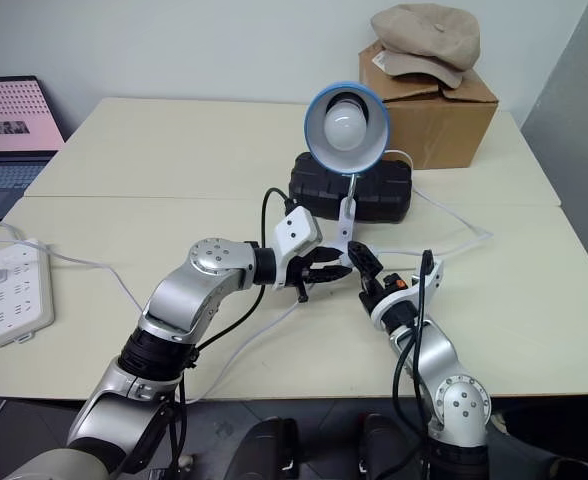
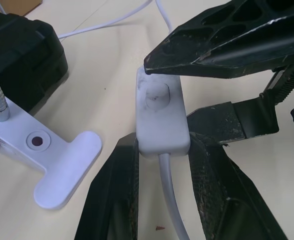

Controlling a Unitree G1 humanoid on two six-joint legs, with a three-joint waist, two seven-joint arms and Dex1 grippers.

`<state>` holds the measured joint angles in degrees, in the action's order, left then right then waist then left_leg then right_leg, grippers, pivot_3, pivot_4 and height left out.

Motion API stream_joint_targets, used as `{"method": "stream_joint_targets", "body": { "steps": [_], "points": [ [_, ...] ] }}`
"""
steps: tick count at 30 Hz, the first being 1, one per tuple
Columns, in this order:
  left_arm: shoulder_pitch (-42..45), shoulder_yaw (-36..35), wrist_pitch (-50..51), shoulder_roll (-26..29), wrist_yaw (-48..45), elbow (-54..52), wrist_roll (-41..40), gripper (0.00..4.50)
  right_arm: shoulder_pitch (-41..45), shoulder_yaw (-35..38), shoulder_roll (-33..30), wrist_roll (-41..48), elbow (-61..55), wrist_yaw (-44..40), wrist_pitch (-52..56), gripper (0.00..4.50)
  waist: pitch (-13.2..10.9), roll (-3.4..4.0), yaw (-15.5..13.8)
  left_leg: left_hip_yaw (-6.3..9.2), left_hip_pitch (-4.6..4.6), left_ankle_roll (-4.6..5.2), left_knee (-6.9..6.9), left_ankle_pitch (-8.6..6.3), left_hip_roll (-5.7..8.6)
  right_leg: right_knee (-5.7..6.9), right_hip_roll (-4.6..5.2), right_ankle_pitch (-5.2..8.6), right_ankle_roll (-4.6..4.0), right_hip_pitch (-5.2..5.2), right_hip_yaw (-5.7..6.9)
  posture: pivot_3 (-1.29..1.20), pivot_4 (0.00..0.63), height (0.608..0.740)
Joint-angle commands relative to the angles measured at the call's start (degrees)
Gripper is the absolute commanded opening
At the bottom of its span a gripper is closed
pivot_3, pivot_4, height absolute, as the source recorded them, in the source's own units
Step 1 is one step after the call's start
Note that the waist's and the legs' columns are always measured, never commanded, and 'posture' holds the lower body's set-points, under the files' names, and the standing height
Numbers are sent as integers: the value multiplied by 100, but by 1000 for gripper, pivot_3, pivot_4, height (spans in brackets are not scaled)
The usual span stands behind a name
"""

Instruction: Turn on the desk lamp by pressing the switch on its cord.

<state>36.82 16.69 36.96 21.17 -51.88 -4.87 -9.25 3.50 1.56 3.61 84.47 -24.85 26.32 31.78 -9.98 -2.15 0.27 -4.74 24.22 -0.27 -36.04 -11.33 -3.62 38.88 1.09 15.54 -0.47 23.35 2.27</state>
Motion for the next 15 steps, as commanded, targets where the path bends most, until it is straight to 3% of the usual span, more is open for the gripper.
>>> {"method": "stream_joint_targets", "body": {
  "steps": [1, 3, 15],
  "points": [
    [89, -65, -91, 14, 10, -233, -110, 1096, 69, -31, 56, 30, -96, -54, -33, 4326, 0, 0, 0, 0, 0, 0, 0, 0, 0, 0, 0, 0, 0, 0, 0, 0, 150, 740],
    [83, -61, -81, 4, 19, -254, -113, 1096, 57, -29, 44, 51, -110, -37, -27, 4139, 0, 0, 0, 0, 0, 0, 0, 0, 0, 0, 0, 0, 0, 0, 0, 0, 150, 740],
    [75, -53, -133, 0, 9, -248, -108, 1095, 41, -55, 34, 85, -108, -3, -1, 1386, 0, 0, 0, 0, 0, 0, 0, 0, 0, 0, 0, 0, 0, 1, 0, 0, 150, 740]
  ]
}}
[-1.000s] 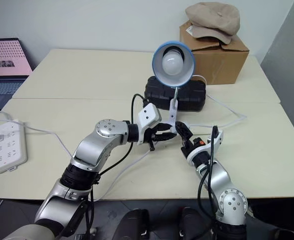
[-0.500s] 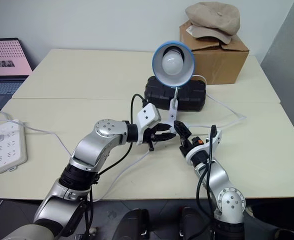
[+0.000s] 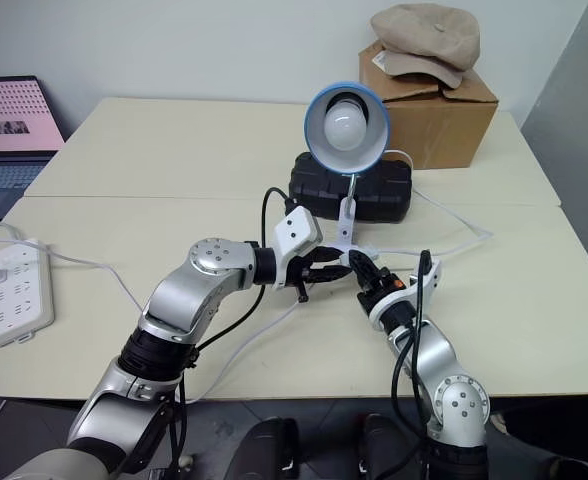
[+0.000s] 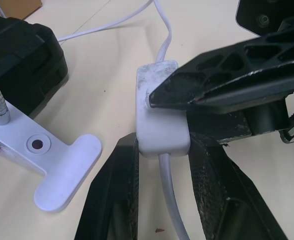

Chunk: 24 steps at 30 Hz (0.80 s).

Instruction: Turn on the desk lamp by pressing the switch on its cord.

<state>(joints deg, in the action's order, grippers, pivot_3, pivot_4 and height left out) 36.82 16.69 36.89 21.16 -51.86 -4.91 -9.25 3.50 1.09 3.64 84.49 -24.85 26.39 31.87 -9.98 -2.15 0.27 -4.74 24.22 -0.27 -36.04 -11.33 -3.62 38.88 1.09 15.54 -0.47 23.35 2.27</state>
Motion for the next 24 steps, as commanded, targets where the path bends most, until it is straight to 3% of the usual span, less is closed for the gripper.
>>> {"method": "stream_joint_targets", "body": {
  "steps": [1, 4, 15, 17, 21, 24],
  "points": [
    [74, -52, -131, 1, 6, -244, -108, 1095, 39, -9, 34, 84, -109, -8, -14, 1173, 0, 0, 0, 0, 0, 0, 0, 0, 0, 0, 0, 0, 0, 0, 0, 0, 150, 740],
    [66, -48, -139, 4, 2, -250, -104, 1095, 35, -12, 44, 94, -108, 0, -24, 501, 0, 0, 0, 1, 1, 0, 0, 0, 0, 0, 0, 0, 0, 1, 0, 0, 150, 740],
    [62, -38, -162, 31, 6, -266, -76, 1091, 59, 51, 100, 216, -125, -114, -94, 440, 0, 0, 0, 0, 2, 0, 1, 0, 0, -1, 0, 0, 0, 2, 0, 0, 150, 740],
    [65, -41, -156, 26, 19, -265, -74, 1091, 58, 64, 92, 245, -170, -155, -104, 1142, 0, 0, 0, 0, 2, 0, 1, 0, 0, -1, 0, 0, 0, 2, 0, 0, 150, 740],
    [59, -47, -158, 26, 25, -250, -79, 1089, 68, 46, 58, 296, -217, -187, -78, 1970, 0, 0, 0, 0, 3, 0, 1, 0, 0, -1, 0, 0, 0, 3, 0, 0, 150, 740],
    [60, -47, -158, 22, 24, -239, -81, 1089, 66, 33, 50, 301, -209, -167, -77, 2204, 0, 0, 0, 0, 3, 0, 1, 0, 0, -1, 0, 0, 0, 3, 0, 0, 150, 740]
  ]
}}
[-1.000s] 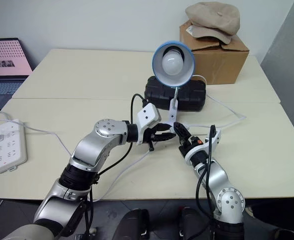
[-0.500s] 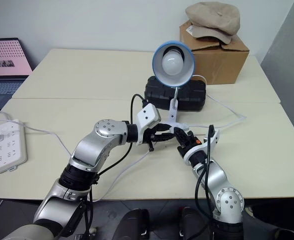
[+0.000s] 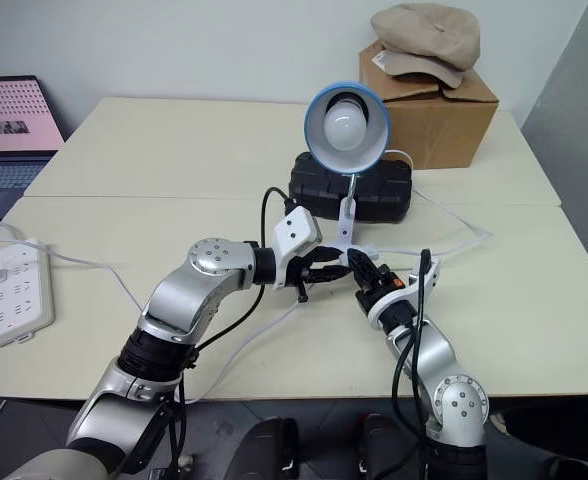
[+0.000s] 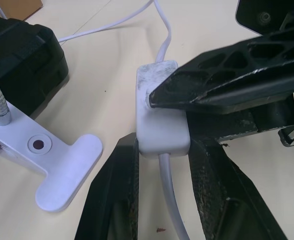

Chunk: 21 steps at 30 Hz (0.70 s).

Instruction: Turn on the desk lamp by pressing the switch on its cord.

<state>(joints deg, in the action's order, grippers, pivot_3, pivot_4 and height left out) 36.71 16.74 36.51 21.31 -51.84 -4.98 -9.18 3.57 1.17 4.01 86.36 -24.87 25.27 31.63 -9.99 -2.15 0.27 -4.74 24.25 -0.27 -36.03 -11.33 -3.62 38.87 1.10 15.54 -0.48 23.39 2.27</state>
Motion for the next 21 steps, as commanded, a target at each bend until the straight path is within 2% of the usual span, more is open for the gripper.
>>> {"method": "stream_joint_targets", "body": {
  "steps": [1, 21],
  "points": [
    [75, -52, -118, 5, 23, -230, -90, 1089, 60, 25, 11, 113, -207, -47, -57, 2204, 0, 0, 1, 0, 0, 0, 0, 0, 0, 0, 0, 0, 0, 0, 0, 0, 150, 740],
    [54, -46, -130, 9, 26, -258, -95, 1089, 52, 65, 45, 47, -84, 78, -197, 2204, 0, 0, 1, 0, 7, 0, 0, 0, 0, -1, 0, 0, 0, 7, 0, 0, 150, 740]
  ]
}}
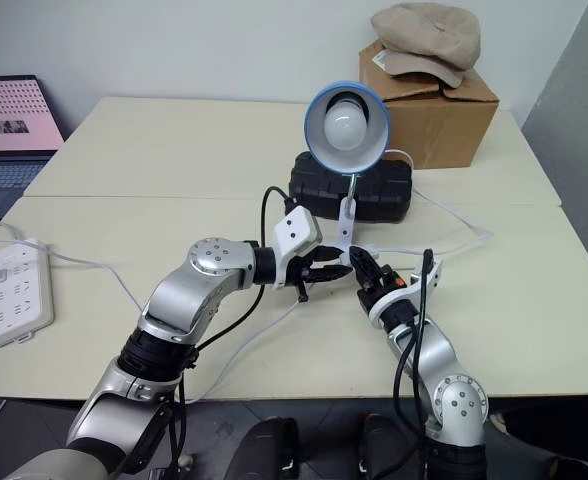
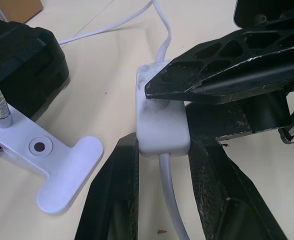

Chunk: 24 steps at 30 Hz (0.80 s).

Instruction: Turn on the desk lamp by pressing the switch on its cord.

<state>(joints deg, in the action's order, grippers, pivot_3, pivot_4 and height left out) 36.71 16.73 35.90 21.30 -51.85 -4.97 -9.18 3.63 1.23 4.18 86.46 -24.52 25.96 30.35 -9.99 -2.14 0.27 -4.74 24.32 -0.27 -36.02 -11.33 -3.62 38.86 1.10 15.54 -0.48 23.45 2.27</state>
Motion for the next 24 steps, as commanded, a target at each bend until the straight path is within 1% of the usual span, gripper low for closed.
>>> {"method": "stream_joint_targets", "body": {
  "steps": [1, 2, 9, 21, 23, 24],
  "points": [
    [48, -43, -66, 10, 27, -269, -96, 1089, 43, 57, 27, 40, -122, 20, -68, 2204, 0, 0, 0, 0, 0, 0, 0, 0, 0, 0, 0, 0, 0, 0, 0, 0, 150, 740],
    [42, -39, -68, 10, 26, -276, -95, 1089, 38, 58, 30, 42, -123, 31, -70, 1837, 0, 0, 0, 0, 0, 0, 0, 0, 0, 0, 0, 0, 0, 0, 0, 0, 150, 740],
    [19, -36, -70, 24, 22, -309, -96, 1088, 13, 60, 71, 41, -130, 36, -104, 401, 0, 0, 0, 0, 2, 0, 0, 0, 0, 0, 0, 0, 0, 3, 0, 0, 150, 740],
    [20, -34, -83, 19, 32, -308, -95, 1088, 14, 85, 89, 111, -142, 22, -121, 404, 0, 0, 1, 0, 3, 0, 0, 0, 0, 0, 0, 0, 0, 4, 0, 0, 150, 740],
    [25, -33, -83, 14, 35, -306, -95, 1088, 4, 93, 74, 140, -157, 26, -111, 1108, 0, 0, 0, 0, 3, 0, 0, 0, 0, 0, 0, 0, 0, 4, 0, 0, 150, 740],
    [28, -33, -81, 12, 35, -307, -96, 1088, -6, 95, 51, 168, -177, 13, -92, 1302, 0, 0, 1, 0, 3, 0, 0, 0, 0, 0, 0, 0, 0, 4, 0, 0, 150, 740]
  ]
}}
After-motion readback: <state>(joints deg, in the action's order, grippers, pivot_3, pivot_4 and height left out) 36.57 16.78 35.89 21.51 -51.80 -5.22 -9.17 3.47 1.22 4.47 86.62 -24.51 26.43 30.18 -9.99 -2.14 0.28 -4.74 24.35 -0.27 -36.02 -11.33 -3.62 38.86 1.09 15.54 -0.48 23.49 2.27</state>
